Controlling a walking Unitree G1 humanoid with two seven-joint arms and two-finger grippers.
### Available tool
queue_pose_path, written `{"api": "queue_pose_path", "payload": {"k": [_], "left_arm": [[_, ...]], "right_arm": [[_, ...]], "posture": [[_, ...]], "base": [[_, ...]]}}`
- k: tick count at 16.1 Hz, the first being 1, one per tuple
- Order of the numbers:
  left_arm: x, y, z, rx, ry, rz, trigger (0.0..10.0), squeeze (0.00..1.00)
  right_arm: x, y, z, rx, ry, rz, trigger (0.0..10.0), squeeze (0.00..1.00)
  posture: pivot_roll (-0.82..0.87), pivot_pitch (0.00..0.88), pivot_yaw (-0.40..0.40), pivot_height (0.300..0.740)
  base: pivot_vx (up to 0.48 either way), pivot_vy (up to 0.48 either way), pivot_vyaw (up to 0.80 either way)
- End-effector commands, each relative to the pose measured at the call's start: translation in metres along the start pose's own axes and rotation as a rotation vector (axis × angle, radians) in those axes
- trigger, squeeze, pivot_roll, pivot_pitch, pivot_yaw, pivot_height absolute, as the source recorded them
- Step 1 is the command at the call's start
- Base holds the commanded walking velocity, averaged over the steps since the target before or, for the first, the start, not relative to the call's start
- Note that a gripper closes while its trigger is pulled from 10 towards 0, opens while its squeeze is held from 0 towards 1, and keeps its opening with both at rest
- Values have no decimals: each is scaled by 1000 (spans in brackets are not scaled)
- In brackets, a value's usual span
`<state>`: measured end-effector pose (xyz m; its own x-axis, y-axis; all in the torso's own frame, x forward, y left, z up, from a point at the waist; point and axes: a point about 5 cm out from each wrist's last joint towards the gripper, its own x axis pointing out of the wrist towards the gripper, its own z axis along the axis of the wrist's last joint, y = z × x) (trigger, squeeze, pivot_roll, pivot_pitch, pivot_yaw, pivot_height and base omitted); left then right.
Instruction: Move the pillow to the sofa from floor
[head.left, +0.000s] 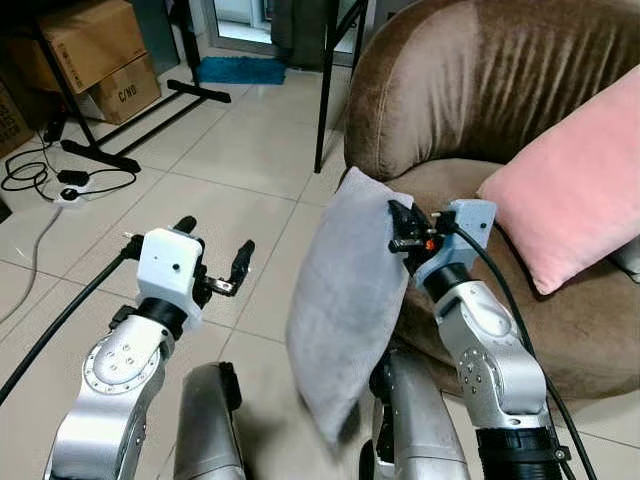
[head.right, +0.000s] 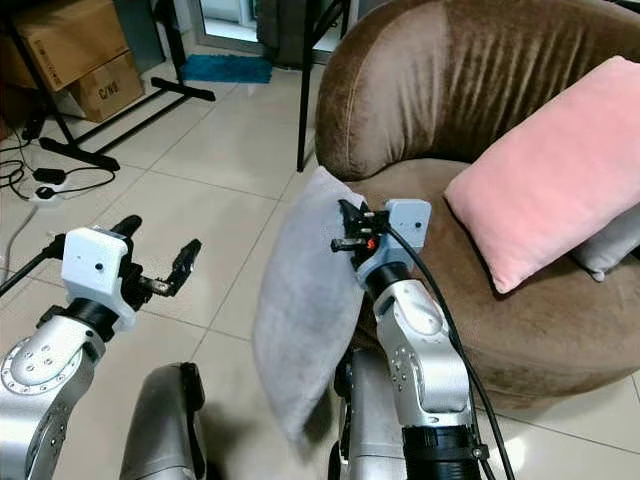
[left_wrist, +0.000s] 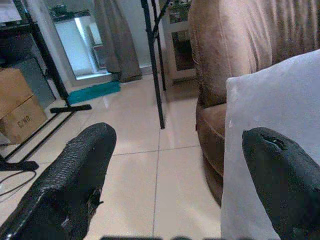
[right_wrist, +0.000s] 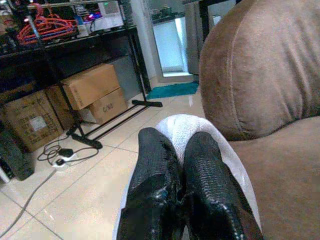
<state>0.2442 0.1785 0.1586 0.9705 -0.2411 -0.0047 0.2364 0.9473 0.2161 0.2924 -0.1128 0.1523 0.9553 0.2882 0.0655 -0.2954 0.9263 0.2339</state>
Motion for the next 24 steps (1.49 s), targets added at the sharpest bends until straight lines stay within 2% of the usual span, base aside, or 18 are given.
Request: {"api": "queue_pose_path", "payload": {"k": [1,4,6,9,13,19,24], "left_arm": [[1,2,1,12,-6,15,10000,0],[1,3,-2,9,-5,37,10000,0],[5,2,1,25,-14,22,10000,0],[4,3,-1,18,-11,47,10000,0],[7,2,-2,37,-9,34,10000,0],[10,4,0,64,-11,19,10000,0],[13,3,0,64,-16,8,10000,0]], "right_arm": [[0,5,11,-24,-39,12,10000,0],[0,5,9,-13,-20,-3,10000,0],[2,7,14,37,-25,18,10000,0],[3,9,16,56,-18,42,10000,0],[4,4,19,36,-21,13,10000,0],[8,5,29,29,-78,5,10000,0],[7,2,30,25,-81,-13,10000,0]], "posture": [[-55,0,3,532],[-45,0,1,562],[-35,0,-16,587],[-32,0,-29,612],[-39,0,-28,647],[-44,0,-9,707],[-49,0,-8,737]], "base": [[0,0,0],[0,0,0],[0,0,0],[0,0,0],[0,0,0],[0,0,0],[0,0,0]]}}
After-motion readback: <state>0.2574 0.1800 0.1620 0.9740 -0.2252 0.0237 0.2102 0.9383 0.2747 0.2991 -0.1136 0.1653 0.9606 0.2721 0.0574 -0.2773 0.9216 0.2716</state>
